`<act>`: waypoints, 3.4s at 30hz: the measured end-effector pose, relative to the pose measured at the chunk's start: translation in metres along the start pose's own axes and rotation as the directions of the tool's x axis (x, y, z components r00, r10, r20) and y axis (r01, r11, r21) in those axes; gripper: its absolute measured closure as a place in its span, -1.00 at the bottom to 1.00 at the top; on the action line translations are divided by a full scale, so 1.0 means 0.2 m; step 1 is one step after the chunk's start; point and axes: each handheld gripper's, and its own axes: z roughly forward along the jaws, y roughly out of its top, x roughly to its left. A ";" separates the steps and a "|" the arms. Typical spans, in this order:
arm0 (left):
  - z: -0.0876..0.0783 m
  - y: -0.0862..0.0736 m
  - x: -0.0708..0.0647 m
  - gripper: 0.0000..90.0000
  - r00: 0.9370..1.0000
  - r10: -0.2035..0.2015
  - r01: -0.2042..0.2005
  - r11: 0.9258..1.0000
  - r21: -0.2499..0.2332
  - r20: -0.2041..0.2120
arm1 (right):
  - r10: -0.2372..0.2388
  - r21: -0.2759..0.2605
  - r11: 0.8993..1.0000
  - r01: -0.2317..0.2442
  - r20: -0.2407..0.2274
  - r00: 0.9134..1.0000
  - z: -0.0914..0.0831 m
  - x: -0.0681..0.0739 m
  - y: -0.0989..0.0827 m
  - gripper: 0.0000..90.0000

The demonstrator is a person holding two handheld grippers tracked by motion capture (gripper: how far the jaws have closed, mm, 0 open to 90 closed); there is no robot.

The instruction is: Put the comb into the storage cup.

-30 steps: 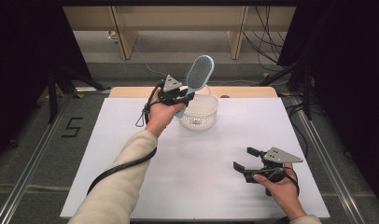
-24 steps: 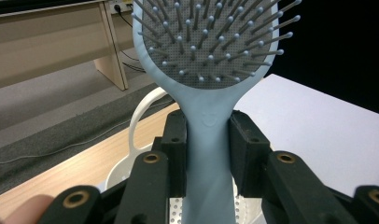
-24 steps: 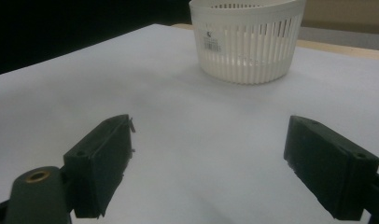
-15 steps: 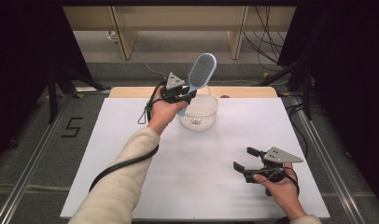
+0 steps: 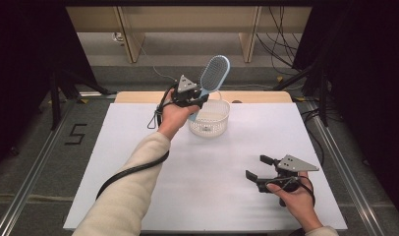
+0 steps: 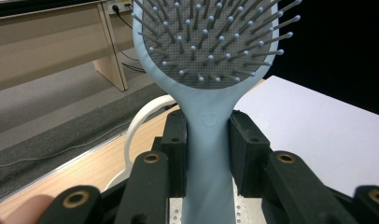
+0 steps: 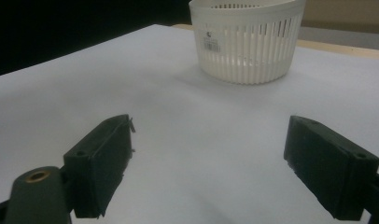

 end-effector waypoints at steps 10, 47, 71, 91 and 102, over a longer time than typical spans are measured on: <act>0.01 0.02 0.00 0.55 1.000 0.004 -0.004 1.000 -0.001 0.002 | 0.005 0.000 1.000 -0.005 0.000 1.000 0.00 0.00 0.00 -0.64; 0.05 0.03 0.00 0.55 1.000 0.012 -0.012 1.000 0.000 0.007 | 0.001 -0.002 1.000 -0.001 0.001 1.000 0.00 0.00 0.00 -0.64; 0.10 0.00 0.01 0.55 1.000 0.022 -0.021 0.999 -0.027 0.020 | 0.005 -0.001 1.000 -0.005 -0.002 1.000 0.00 -0.01 0.00 -0.64; 0.13 0.00 0.01 0.55 1.000 0.024 -0.024 0.999 -0.026 0.020 | 0.005 -0.005 1.000 -0.005 -0.001 1.000 0.00 -0.01 0.00 -0.64; 0.14 0.00 0.01 0.55 0.999 0.030 -0.030 0.999 -0.026 0.022 | 0.005 -0.004 1.000 -0.005 -0.001 1.000 0.00 -0.01 0.00 -0.64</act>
